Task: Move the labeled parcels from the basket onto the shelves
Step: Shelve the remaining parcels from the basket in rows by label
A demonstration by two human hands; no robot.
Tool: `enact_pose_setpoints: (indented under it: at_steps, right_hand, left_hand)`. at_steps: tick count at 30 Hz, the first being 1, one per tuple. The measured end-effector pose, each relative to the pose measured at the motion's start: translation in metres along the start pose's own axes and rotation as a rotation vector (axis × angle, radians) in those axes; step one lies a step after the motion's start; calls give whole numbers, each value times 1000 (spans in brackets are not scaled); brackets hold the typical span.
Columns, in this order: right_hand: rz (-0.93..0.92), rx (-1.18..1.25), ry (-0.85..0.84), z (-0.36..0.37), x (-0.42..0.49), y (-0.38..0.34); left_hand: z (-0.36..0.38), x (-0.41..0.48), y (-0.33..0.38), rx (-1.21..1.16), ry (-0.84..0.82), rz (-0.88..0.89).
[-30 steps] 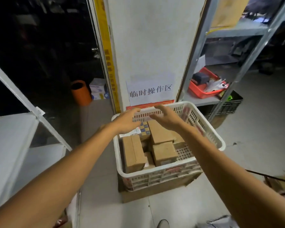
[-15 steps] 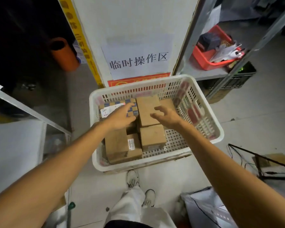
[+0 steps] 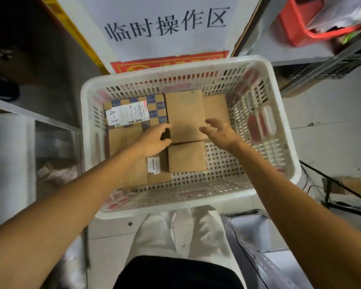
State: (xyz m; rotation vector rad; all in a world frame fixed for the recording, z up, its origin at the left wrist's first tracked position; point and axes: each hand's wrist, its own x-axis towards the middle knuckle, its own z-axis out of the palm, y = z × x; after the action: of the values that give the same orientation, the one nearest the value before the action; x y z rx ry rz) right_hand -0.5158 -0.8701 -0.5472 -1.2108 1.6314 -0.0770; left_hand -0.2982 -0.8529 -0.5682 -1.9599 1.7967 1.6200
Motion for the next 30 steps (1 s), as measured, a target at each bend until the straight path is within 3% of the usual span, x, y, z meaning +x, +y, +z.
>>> enact_pose_setpoints:
  at_steps: [11, 16, 24, 30]
  right_hand:
    - [57, 260, -39, 13, 112, 58]
    - [3, 307, 47, 27, 119, 72]
    - [68, 221, 86, 1, 111, 98]
    - [62, 343, 76, 7, 123, 105]
  left_hand:
    - [55, 85, -17, -374, 224, -278]
    - [76, 104, -18, -446, 367, -298]
    - [86, 115, 6, -263, 246, -248]
    - [90, 131, -9, -598, 191, -285]
